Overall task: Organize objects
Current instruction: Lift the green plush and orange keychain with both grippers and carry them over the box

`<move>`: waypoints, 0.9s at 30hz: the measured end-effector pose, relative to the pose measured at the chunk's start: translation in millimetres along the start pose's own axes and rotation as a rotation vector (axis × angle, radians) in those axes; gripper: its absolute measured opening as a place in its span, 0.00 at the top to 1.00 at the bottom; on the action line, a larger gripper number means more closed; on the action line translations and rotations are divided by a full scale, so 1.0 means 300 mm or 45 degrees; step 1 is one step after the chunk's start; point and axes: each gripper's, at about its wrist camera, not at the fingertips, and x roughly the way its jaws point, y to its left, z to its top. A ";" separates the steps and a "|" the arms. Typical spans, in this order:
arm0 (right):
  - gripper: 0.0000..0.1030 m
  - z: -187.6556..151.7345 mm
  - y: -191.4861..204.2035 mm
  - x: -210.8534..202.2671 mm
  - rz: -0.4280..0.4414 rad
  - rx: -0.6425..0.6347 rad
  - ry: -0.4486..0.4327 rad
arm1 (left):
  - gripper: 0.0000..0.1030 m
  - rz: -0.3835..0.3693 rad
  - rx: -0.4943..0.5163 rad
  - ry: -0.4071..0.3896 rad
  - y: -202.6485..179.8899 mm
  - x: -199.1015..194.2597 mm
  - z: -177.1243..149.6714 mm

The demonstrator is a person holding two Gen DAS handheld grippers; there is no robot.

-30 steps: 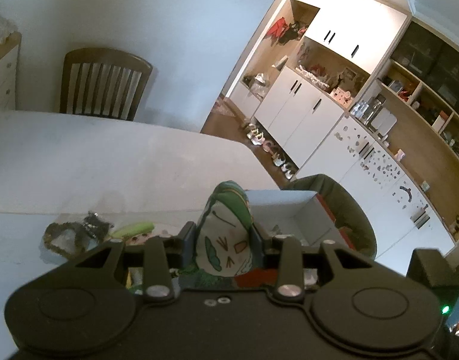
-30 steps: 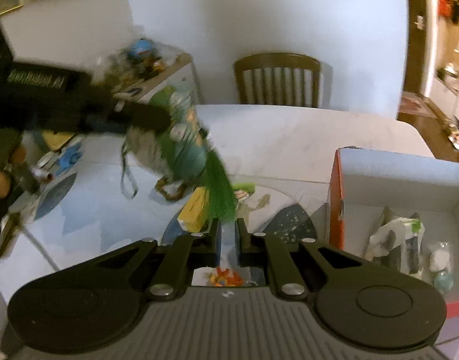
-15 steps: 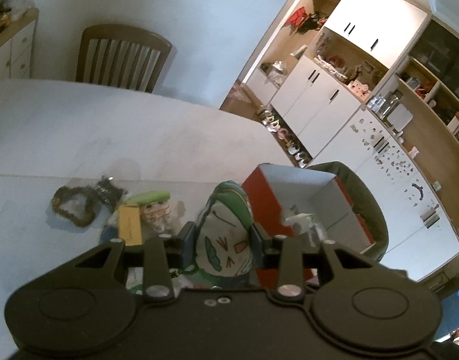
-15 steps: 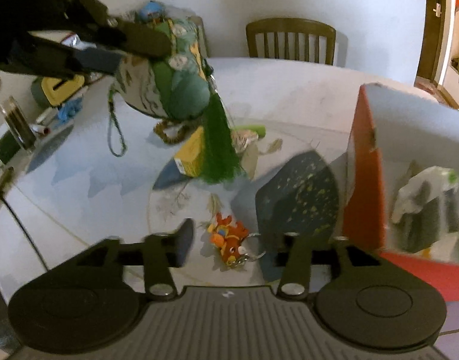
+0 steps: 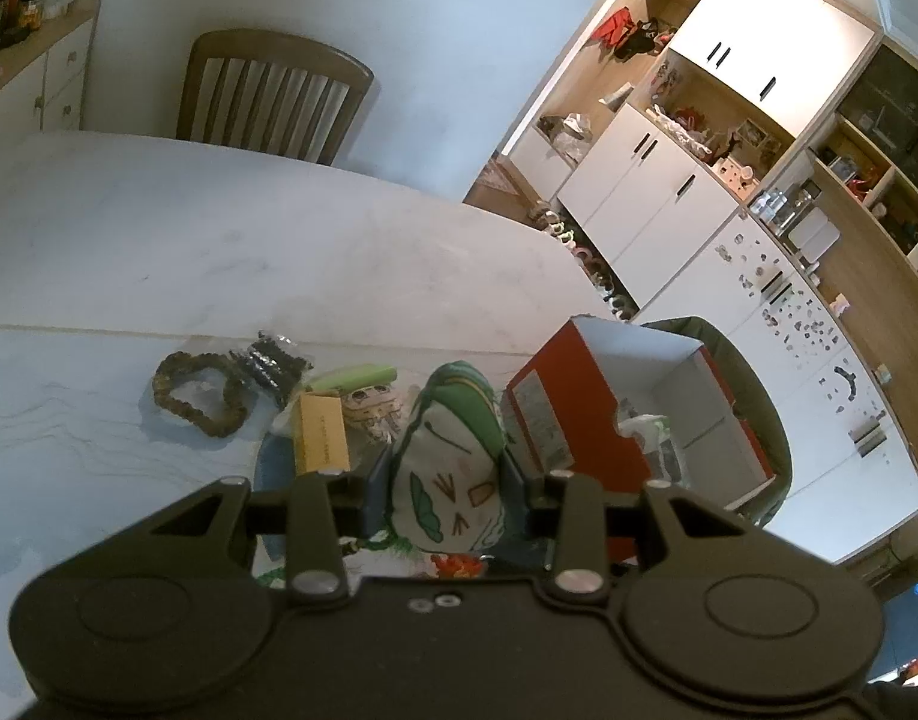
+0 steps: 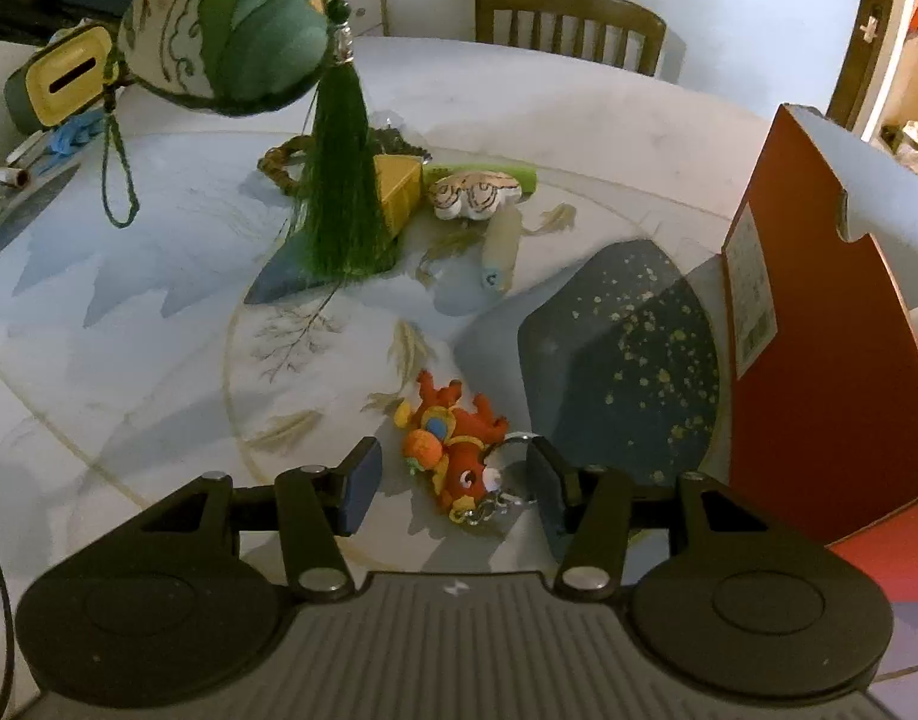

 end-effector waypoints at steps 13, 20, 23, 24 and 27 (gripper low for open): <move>0.66 -0.002 0.010 -0.005 -0.010 0.027 -0.017 | 0.64 -0.005 0.004 0.004 0.017 0.004 -0.002; 0.67 0.004 -0.035 -0.094 0.037 0.124 -0.040 | 0.64 -0.022 0.008 -0.004 -0.003 -0.007 0.007; 0.67 0.022 -0.059 -0.169 0.065 0.150 -0.064 | 0.64 -0.036 0.017 -0.014 -0.040 -0.015 0.018; 0.67 0.030 -0.069 -0.195 0.074 0.159 -0.071 | 0.64 -0.042 0.022 -0.019 -0.056 -0.017 0.023; 0.67 0.056 -0.102 -0.273 0.111 0.184 -0.101 | 0.64 -0.069 0.034 -0.027 -0.103 -0.022 0.037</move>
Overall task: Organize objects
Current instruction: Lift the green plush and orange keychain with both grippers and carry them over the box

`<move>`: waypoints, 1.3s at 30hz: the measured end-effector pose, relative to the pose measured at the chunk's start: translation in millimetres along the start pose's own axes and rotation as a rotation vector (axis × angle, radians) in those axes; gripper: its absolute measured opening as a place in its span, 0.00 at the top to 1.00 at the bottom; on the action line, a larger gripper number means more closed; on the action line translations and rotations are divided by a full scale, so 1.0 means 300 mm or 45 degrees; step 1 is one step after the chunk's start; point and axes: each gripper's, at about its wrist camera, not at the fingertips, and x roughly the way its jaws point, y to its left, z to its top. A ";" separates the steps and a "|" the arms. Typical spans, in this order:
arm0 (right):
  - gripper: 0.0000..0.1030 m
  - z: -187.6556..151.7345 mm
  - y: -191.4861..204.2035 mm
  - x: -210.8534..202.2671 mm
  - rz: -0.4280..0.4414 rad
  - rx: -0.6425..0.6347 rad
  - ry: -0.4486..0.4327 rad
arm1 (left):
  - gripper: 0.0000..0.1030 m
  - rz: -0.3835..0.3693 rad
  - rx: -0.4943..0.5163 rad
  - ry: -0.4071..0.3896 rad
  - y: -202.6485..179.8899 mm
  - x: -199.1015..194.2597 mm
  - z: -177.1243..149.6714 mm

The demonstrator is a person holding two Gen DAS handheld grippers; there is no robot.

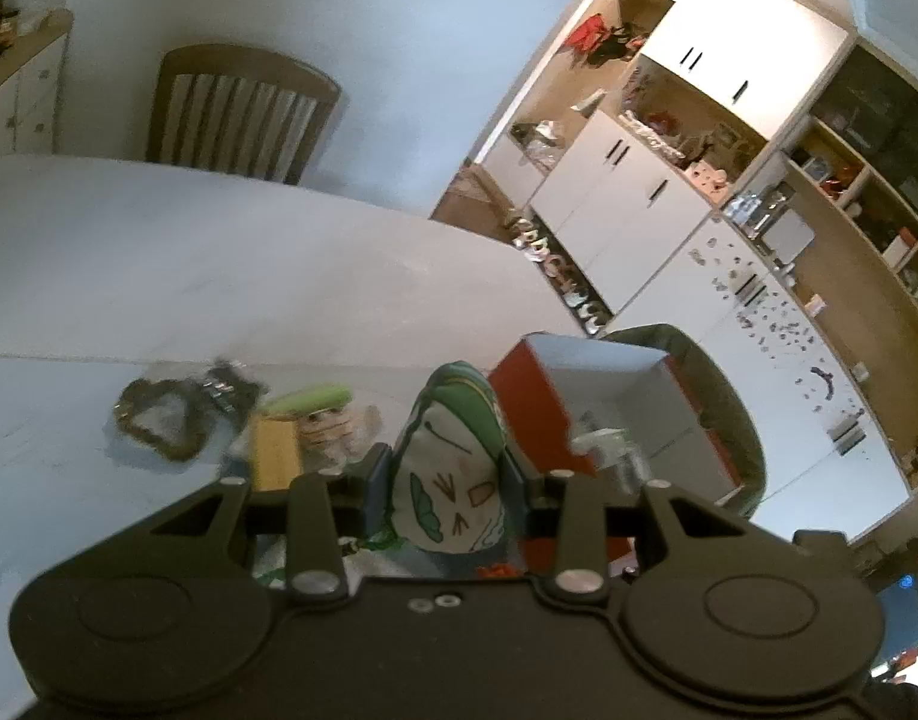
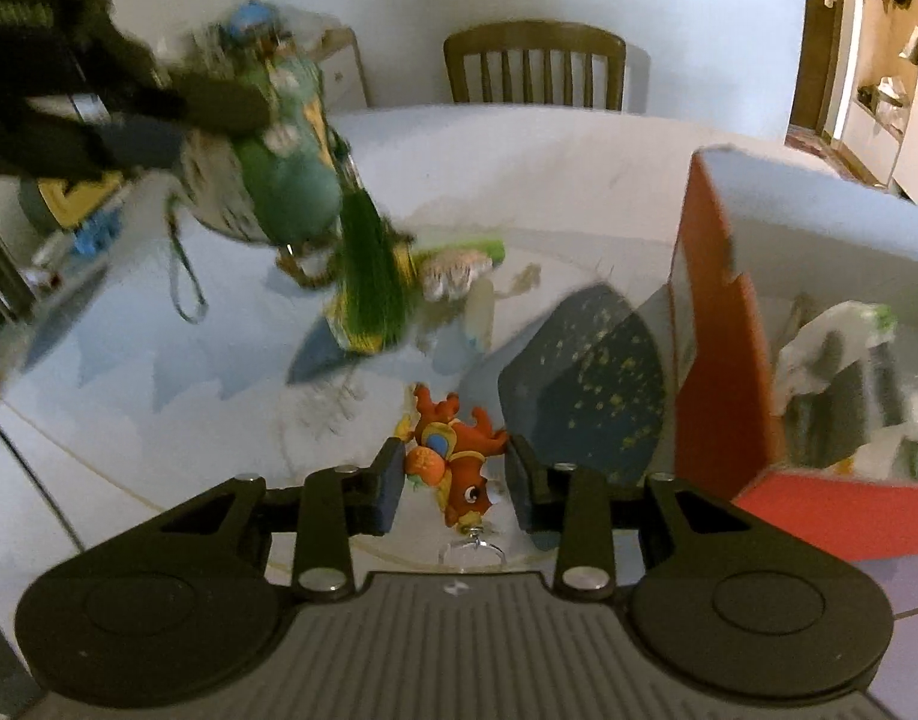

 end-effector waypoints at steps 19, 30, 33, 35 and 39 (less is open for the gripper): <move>0.66 0.165 -0.355 -0.367 -0.129 0.052 -0.201 | 0.63 -0.159 0.153 0.007 -0.443 0.184 0.123; 0.66 0.136 -0.640 -0.337 -0.261 0.087 -0.165 | 0.63 -0.150 0.275 0.053 -0.699 0.409 0.155; 0.66 0.120 -0.705 -0.310 -0.281 0.100 -0.141 | 0.63 -0.152 0.310 0.061 -0.752 0.472 0.158; 0.66 0.111 -0.740 -0.293 -0.291 0.102 -0.126 | 0.63 -0.148 0.308 0.076 -0.777 0.521 0.156; 0.66 0.093 -0.791 -0.245 -0.306 0.084 -0.086 | 0.63 -0.118 0.326 0.100 -0.805 0.612 0.141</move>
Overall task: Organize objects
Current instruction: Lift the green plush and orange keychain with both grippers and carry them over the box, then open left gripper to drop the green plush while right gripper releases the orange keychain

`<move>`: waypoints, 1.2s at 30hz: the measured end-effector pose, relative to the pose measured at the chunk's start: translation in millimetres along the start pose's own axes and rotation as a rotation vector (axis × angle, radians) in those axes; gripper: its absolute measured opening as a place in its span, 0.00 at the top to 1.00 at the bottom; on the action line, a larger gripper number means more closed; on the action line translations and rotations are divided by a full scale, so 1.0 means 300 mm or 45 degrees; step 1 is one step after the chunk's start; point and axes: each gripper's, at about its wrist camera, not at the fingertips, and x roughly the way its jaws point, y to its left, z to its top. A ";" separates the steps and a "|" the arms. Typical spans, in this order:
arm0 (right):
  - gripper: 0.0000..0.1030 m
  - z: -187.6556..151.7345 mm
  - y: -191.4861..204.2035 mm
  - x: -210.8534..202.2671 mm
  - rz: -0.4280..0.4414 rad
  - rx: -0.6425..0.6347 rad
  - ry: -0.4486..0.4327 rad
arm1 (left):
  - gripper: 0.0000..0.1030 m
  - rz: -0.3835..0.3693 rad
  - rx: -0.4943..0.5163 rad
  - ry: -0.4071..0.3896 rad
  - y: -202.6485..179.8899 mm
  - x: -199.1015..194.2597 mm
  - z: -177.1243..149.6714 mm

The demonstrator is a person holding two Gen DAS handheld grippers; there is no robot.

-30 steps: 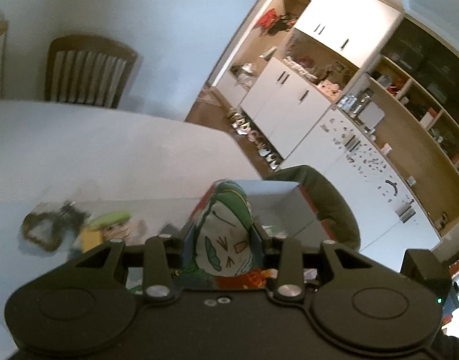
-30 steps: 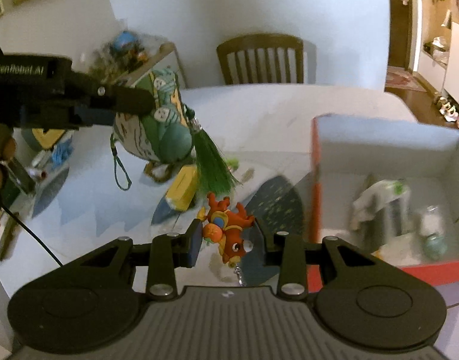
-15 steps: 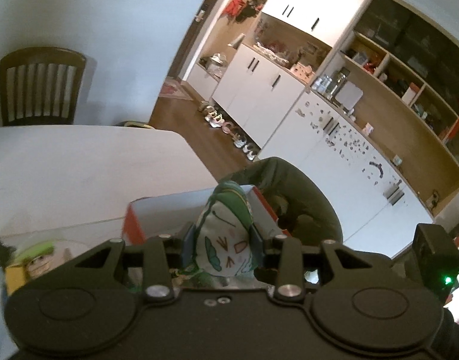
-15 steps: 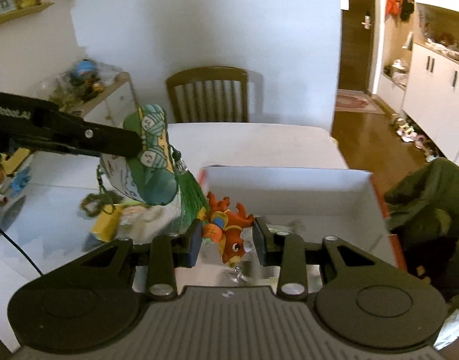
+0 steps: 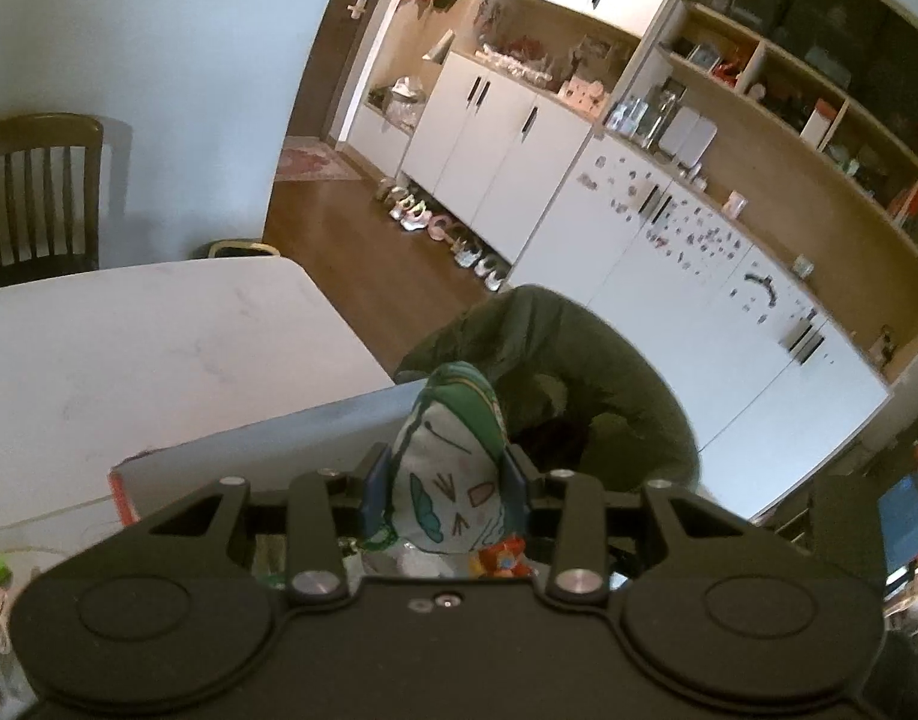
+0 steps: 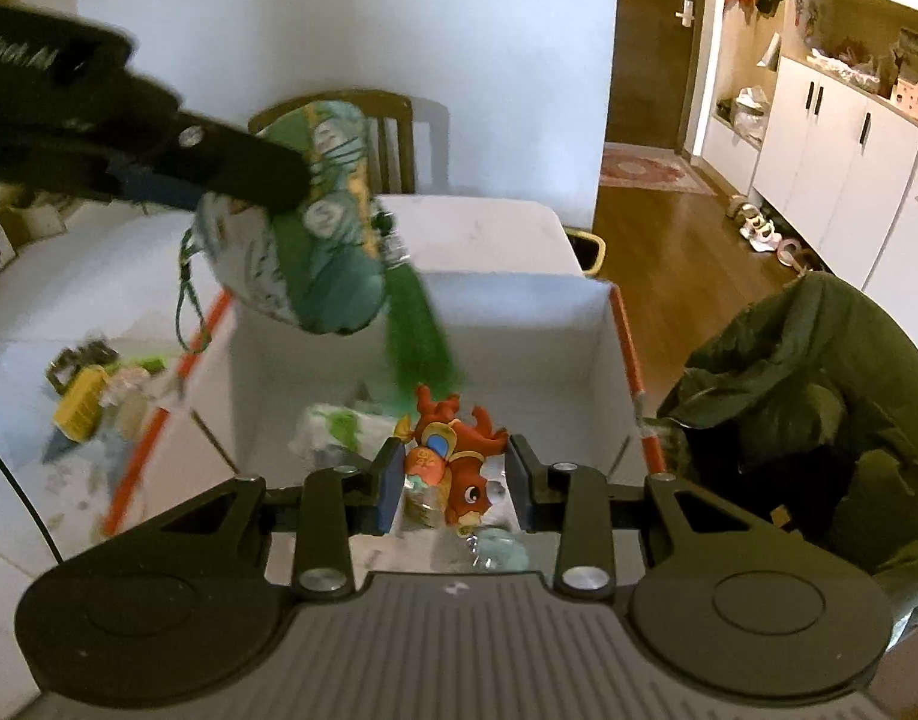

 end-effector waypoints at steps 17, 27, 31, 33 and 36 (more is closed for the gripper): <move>0.66 -0.067 -0.004 0.212 0.034 -0.154 0.192 | 0.63 0.179 0.108 0.222 0.033 0.368 -0.047; 0.66 -0.078 -0.011 0.259 0.070 -0.147 0.262 | 0.63 0.293 0.112 0.351 0.064 0.497 -0.068; 0.66 -0.079 -0.012 0.264 0.079 -0.140 0.271 | 0.62 0.301 0.110 0.386 0.073 0.520 -0.067; 0.66 -0.078 -0.007 0.261 0.075 -0.148 0.271 | 0.62 0.301 0.111 0.401 0.072 0.530 -0.070; 0.65 -0.078 -0.012 0.262 0.086 -0.149 0.277 | 0.60 0.299 0.114 0.410 0.069 0.533 -0.078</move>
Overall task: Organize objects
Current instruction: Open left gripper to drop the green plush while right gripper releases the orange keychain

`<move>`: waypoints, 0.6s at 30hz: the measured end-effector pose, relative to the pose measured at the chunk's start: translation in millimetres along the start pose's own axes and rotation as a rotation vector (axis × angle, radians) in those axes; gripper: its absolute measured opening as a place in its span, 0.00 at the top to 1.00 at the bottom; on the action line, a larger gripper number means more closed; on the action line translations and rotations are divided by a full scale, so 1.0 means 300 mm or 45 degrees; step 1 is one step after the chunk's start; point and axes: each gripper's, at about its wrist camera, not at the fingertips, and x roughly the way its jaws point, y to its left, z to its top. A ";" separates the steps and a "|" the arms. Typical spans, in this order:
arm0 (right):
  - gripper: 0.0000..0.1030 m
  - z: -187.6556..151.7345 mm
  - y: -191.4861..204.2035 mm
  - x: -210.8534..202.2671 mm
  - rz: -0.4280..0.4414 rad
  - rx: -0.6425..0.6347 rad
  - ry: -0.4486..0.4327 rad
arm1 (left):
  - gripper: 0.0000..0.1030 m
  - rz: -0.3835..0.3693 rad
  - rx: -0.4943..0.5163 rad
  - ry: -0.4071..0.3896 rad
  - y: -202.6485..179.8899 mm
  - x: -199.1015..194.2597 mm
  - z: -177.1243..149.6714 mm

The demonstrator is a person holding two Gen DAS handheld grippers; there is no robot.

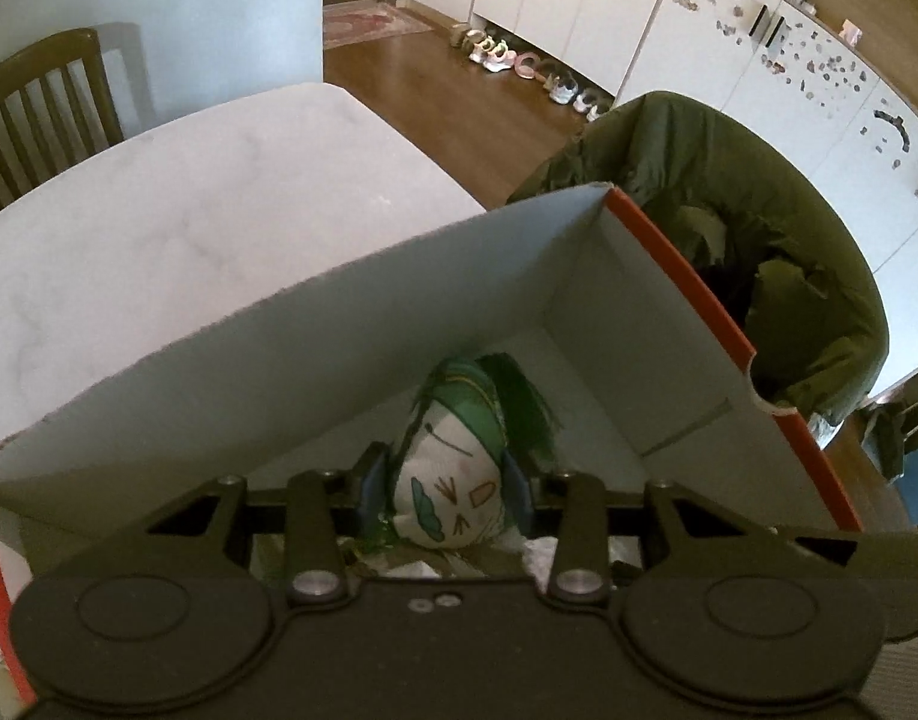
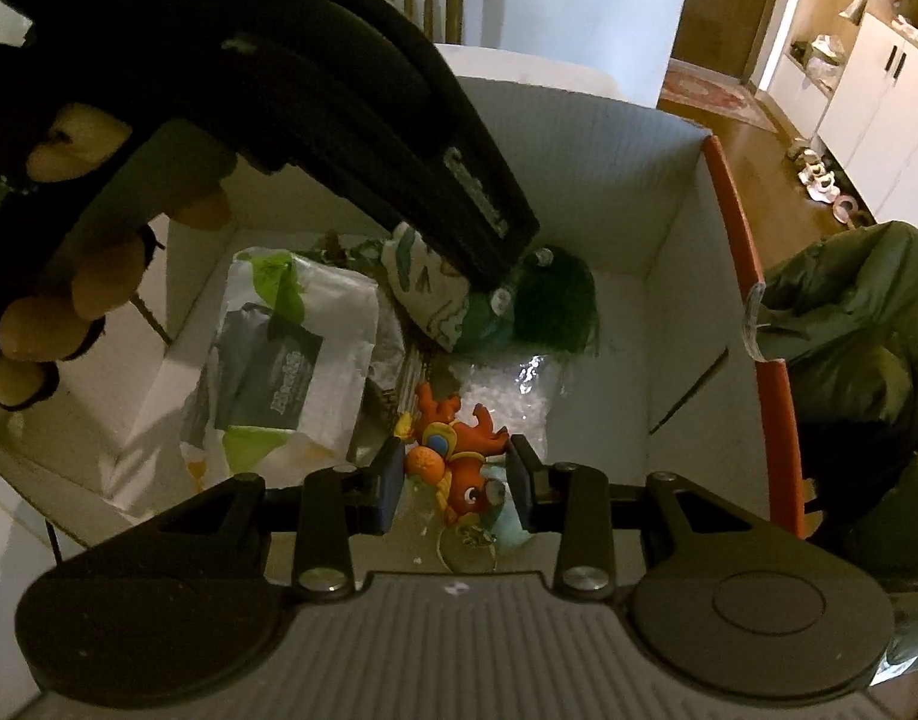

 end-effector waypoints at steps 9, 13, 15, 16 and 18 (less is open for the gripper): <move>0.57 0.002 -0.015 -0.038 0.049 0.052 -0.042 | 0.31 -0.020 -0.024 -0.026 0.013 -0.026 -0.024; 0.54 -0.002 -0.015 -0.062 0.055 0.058 -0.064 | 0.31 -0.045 -0.040 -0.060 0.018 -0.066 -0.037; 0.53 -0.003 -0.012 -0.076 0.056 0.054 -0.071 | 0.31 -0.049 -0.037 -0.086 0.019 -0.095 -0.044; 0.53 -0.003 -0.011 -0.084 0.059 0.052 -0.076 | 0.31 -0.051 -0.039 -0.100 0.017 -0.107 -0.046; 0.53 -0.003 -0.006 -0.104 0.059 0.054 -0.090 | 0.31 -0.062 -0.044 -0.134 0.019 -0.141 -0.049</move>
